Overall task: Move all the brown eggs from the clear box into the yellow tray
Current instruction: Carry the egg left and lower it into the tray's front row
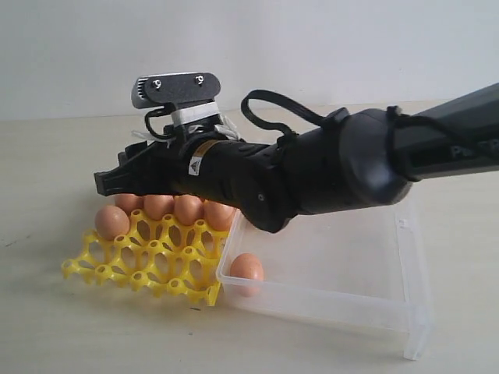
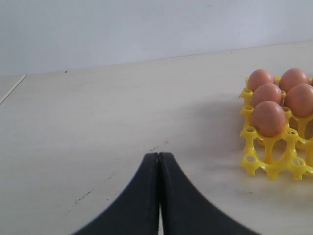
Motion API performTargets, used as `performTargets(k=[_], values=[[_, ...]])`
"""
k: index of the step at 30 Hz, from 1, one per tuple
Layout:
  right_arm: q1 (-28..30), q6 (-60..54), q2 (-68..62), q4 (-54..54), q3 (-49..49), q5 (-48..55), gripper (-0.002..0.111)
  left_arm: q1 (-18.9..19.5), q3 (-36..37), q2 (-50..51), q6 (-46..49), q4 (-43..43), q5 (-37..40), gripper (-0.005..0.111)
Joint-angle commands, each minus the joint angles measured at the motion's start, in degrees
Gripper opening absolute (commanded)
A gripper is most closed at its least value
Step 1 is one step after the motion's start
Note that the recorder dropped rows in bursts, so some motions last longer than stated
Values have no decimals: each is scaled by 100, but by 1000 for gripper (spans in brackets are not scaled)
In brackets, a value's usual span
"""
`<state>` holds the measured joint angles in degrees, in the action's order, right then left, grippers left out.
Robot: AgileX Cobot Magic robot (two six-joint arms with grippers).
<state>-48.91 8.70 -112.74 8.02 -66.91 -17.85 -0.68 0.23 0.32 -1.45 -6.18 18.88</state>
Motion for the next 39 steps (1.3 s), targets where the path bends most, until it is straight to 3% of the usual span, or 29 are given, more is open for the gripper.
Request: performTargets(k=[1,6,39], values=[[-6,53,-350,-142,-381,-97,0,7,-23,-32,-25,38,-79,0],[-6,53,-725,-107,-681,313,0,7,-23,-32,-25,38,-79,0],[-104,335,-1408,35,-1230,296,0,7,-23,-32,-25,38,-79,0]])
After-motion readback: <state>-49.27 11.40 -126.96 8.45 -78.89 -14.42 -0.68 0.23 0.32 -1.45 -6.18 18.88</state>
